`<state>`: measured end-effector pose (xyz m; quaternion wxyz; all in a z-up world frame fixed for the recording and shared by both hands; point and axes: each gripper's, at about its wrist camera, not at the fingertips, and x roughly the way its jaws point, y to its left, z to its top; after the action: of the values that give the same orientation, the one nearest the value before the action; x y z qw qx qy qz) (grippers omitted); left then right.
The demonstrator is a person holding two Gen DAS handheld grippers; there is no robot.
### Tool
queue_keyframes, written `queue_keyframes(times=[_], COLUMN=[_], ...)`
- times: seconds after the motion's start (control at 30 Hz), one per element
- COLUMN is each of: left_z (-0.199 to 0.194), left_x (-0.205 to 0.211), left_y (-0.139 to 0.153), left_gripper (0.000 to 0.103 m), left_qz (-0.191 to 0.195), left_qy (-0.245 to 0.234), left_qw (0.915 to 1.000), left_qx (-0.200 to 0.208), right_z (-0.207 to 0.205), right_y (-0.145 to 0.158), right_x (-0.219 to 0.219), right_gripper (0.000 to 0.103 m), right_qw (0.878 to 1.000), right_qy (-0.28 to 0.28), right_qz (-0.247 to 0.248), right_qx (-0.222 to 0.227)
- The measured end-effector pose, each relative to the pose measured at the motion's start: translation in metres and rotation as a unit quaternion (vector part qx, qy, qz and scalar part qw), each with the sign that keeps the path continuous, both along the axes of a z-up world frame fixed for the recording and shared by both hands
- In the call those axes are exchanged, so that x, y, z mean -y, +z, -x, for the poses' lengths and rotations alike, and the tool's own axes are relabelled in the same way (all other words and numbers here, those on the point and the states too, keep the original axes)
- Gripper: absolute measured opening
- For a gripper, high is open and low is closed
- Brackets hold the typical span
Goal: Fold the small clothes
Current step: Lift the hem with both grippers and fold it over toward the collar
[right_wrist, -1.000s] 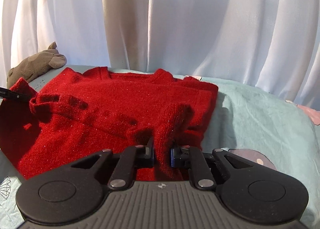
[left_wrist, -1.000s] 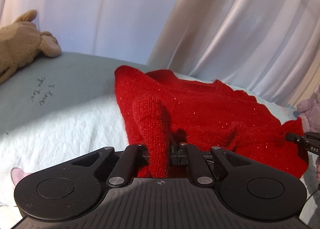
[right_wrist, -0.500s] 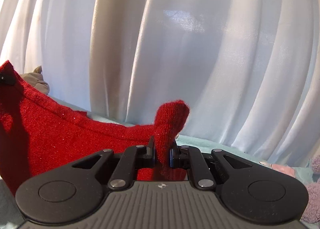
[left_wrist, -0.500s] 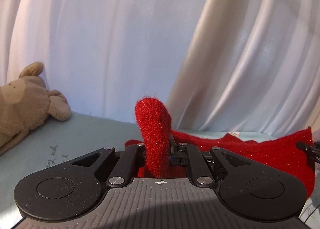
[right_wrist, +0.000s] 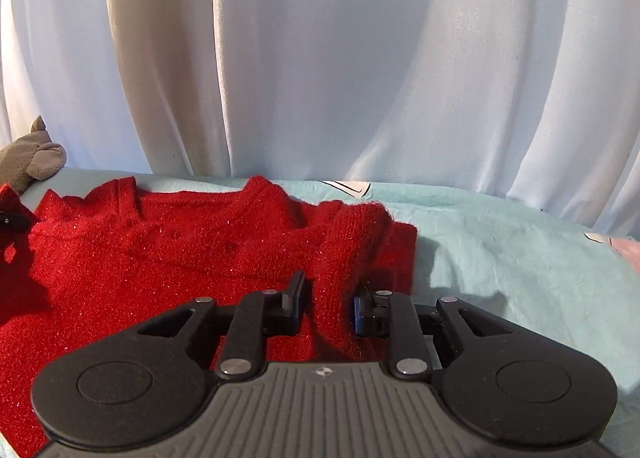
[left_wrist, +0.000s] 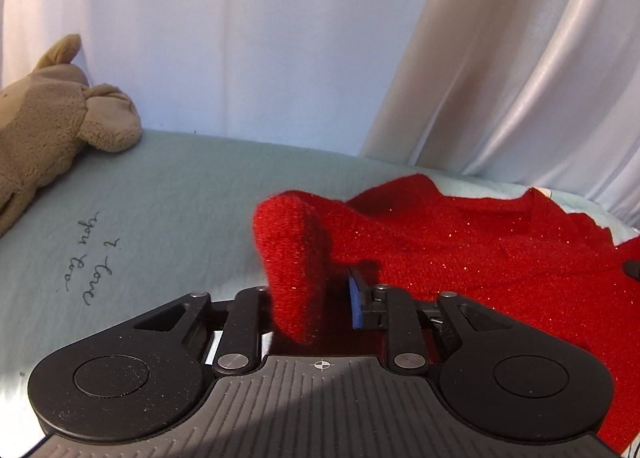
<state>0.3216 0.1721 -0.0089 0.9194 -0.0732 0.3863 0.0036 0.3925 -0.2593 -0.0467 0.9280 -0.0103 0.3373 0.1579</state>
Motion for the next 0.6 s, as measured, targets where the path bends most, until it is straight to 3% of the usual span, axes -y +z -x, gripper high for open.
queue_keyframes(times=[0.07, 0.17, 0.4, 0.6], left_z=[0.001, 0.005, -0.004, -0.046], left_x=[0.001, 0.003, 0.008, 0.025], left_y=[0.004, 0.018, 0.065, 0.039], left_gripper=[0.013, 0.012, 0.012, 0.012], left_qz=[-0.005, -0.011, -0.044, -0.099], left_qy=[-0.002, 0.004, 0.019, 0.035], left_qw=[1.0000, 0.9997, 0.9936, 0.9901], left_qx=[0.003, 0.020, 0.103, 0.093], right_z=[0.004, 0.015, 0.018, -0.017], right_y=[0.000, 0.006, 0.037, 0.035], right_x=[0.000, -0.007, -0.025, -0.045], right_gripper=[0.013, 0.011, 0.008, 0.008], right_qw=[1.000, 0.999, 0.986, 0.972], right_qy=[0.005, 0.012, -0.003, -0.037], right_qz=[0.004, 0.029, 0.095, 0.153], right_qx=[0.010, 0.044, 0.137, 0.174])
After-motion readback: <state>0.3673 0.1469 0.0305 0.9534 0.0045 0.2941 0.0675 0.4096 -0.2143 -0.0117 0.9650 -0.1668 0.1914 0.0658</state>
